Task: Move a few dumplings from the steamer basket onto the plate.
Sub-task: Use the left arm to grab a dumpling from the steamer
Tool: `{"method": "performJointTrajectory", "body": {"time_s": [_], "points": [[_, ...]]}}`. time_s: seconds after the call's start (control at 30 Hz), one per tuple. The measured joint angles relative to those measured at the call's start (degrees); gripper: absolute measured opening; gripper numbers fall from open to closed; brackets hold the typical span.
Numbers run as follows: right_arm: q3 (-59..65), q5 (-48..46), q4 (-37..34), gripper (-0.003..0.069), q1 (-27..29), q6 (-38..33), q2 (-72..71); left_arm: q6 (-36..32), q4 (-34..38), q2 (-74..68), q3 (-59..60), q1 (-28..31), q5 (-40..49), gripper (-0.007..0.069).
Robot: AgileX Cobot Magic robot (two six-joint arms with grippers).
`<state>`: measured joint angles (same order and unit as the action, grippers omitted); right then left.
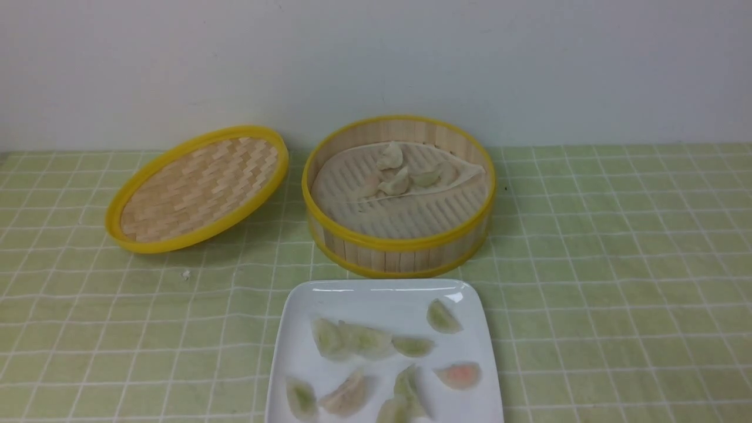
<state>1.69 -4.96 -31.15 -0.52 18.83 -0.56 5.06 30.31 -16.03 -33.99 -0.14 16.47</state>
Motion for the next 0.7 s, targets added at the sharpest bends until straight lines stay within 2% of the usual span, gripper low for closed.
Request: {"method": "performJointTrajectory", "body": {"time_s": [0.07,0.1,0.13,0.17,0.27,0.4,0.5,0.6,0.63,0.7], "points": [[0.00,0.14,-0.42,-0.0015,0.00,-0.02,0.00,-1.61,-0.33,-4.41,-5.08,0.00,5.47,-0.0006],[0.00,0.02,-1.36,-0.0015,0.00,-0.07,0.00,-5.45,-0.52,-11.54,-11.73,0.00,15.76,-0.0006],[0.00,-0.07,-1.65,-0.0015,0.00,-0.14,0.00,-5.45,-0.52,-11.54,-12.53,0.00,16.90,-0.0006],[-0.93,-3.00,-2.27,-0.0015,-0.29,-0.73,0.00,-10.46,-0.40,-19.67,-19.04,0.00,26.65,-0.0006],[-5.95,-10.62,-1.91,-0.0015,-1.28,-3.97,0.00,-16.85,0.53,-30.19,-25.93,0.00,37.01,-0.0006],[-16.23,-23.83,0.23,-0.0015,-1.79,-9.51,1.75,-23.47,2.07,-43.33,-30.25,0.00,40.67,-0.0006],[-25.26,-35.67,2.42,-0.0015,-1.85,-12.01,8.81,-26.87,3.16,-54.51,-33.48,-0.30,42.12,-0.0006],[-32.79,-47.89,4.87,-0.0015,-1.85,-16.50,17.72,-28.89,1.89,-63.42,-38.00,-3.06,42.10,-0.0006],[-33.24,-47.89,4.87,-0.0015,-1.85,-16.50,18.25,-28.98,1.89,-63.92,-38.00,-3.30,42.10,-0.0006],[-38.45,-55.26,6.29,-0.0015,-1.85,-20.51,24.33,-29.19,0.30,-70.48,-44.21,-6.35,43.05,-0.0006]]}}
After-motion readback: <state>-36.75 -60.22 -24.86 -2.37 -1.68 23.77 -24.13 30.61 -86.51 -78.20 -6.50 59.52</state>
